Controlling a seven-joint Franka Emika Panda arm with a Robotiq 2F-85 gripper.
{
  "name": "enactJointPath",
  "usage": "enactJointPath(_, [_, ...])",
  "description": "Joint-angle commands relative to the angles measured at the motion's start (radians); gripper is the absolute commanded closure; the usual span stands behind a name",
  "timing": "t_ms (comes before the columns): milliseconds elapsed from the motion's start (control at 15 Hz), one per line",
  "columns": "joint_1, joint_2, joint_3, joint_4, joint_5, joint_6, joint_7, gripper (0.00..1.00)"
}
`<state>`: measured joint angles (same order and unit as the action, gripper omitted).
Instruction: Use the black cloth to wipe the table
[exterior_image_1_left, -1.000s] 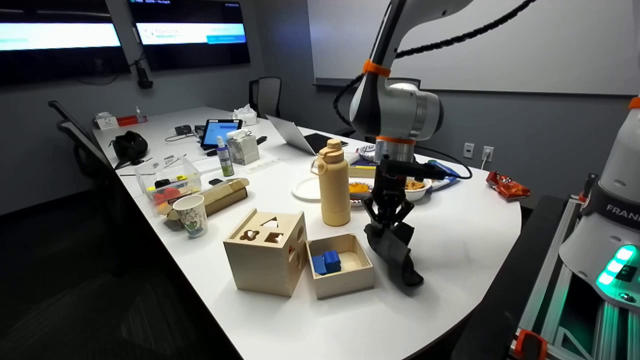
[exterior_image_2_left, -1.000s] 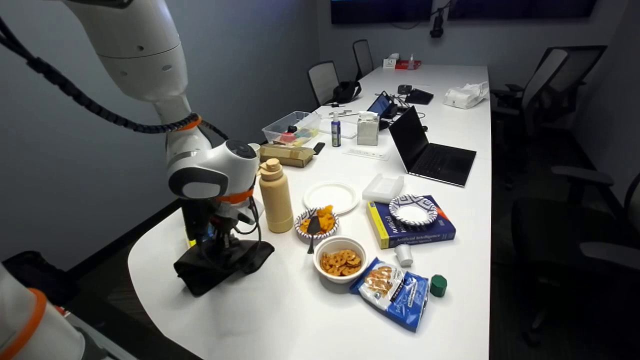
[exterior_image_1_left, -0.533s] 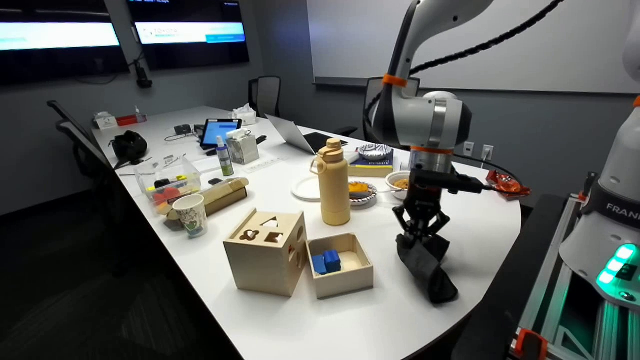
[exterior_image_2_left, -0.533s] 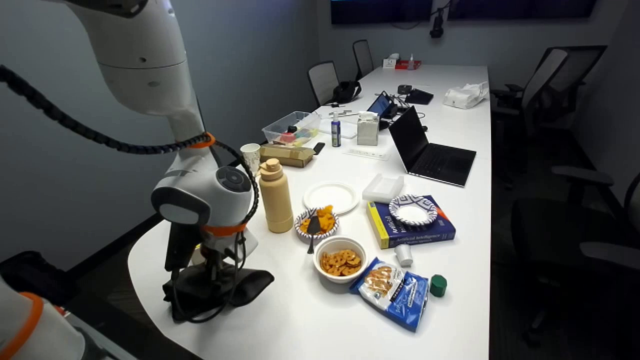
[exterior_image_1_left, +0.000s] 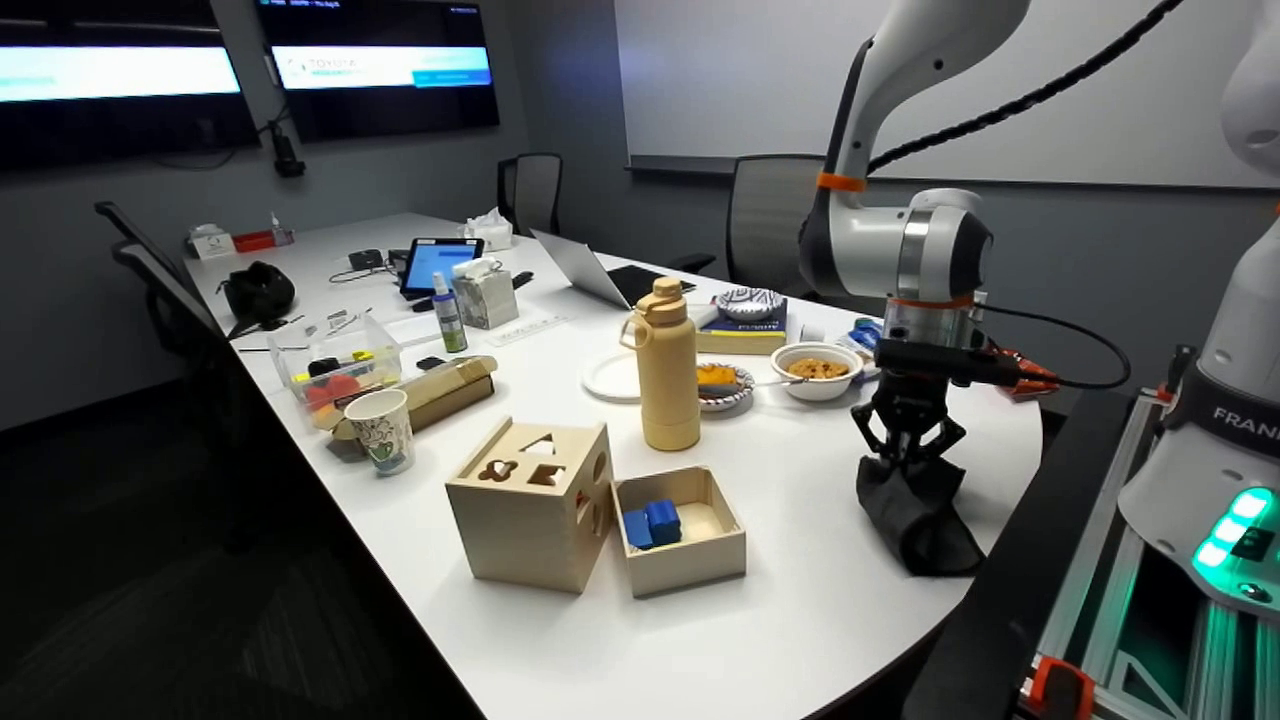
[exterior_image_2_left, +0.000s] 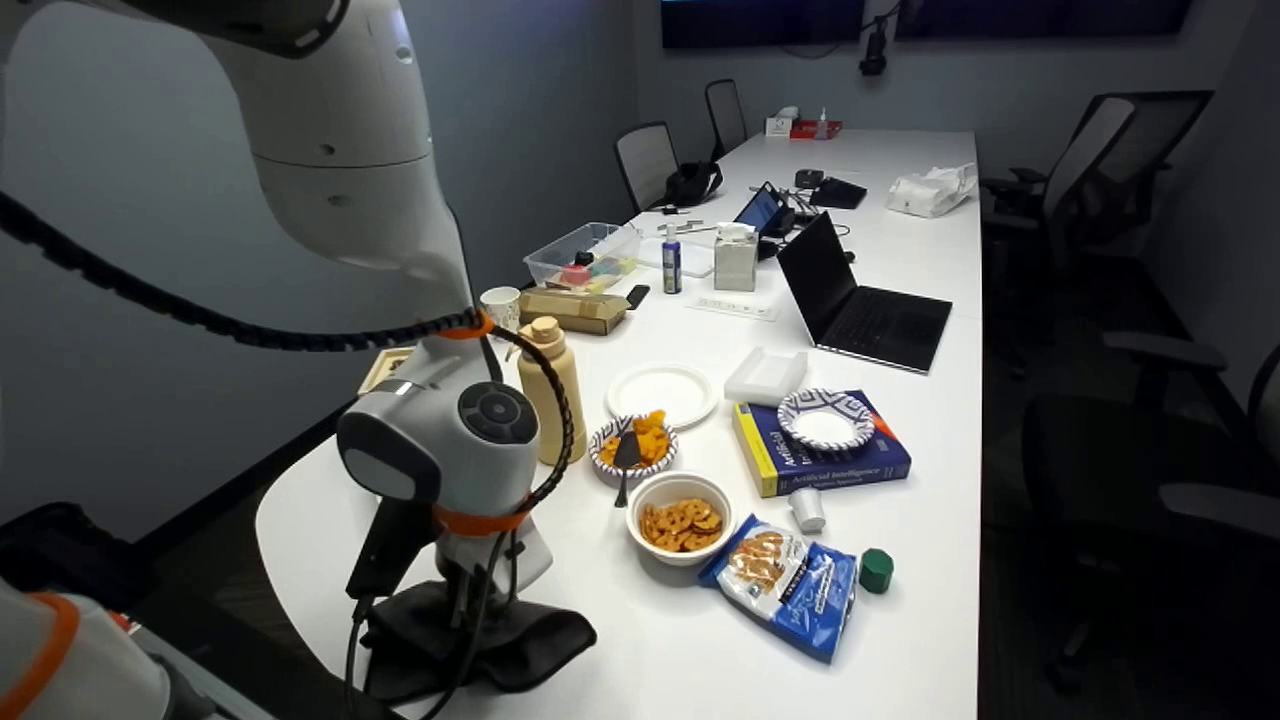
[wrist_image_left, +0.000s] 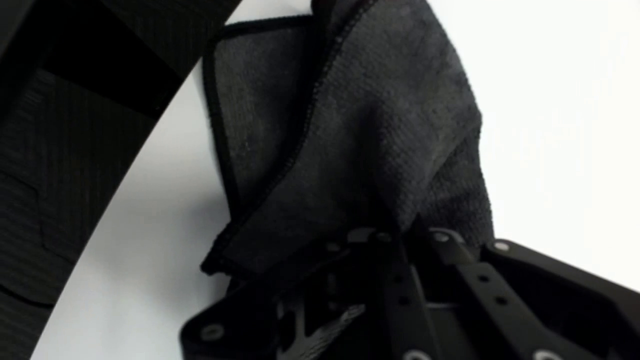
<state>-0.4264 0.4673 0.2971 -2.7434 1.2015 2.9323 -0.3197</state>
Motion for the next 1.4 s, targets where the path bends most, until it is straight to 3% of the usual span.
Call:
enactJointPath(0, [0.019,0.017,-0.011,0.041,-0.021,0.013,0.019,0.98])
enactJointPath(800, [0.107,0.023,0.163,0.099,0.021,0.015,-0.006,0.98])
enactJointPath(1067, [0.120,0.045,0.132,0.084,-0.010,0.021,0.031,0.98])
enactJointPath(1333, [0.091,0.053,0.039,0.074,-0.042,0.006,0.043,0.98])
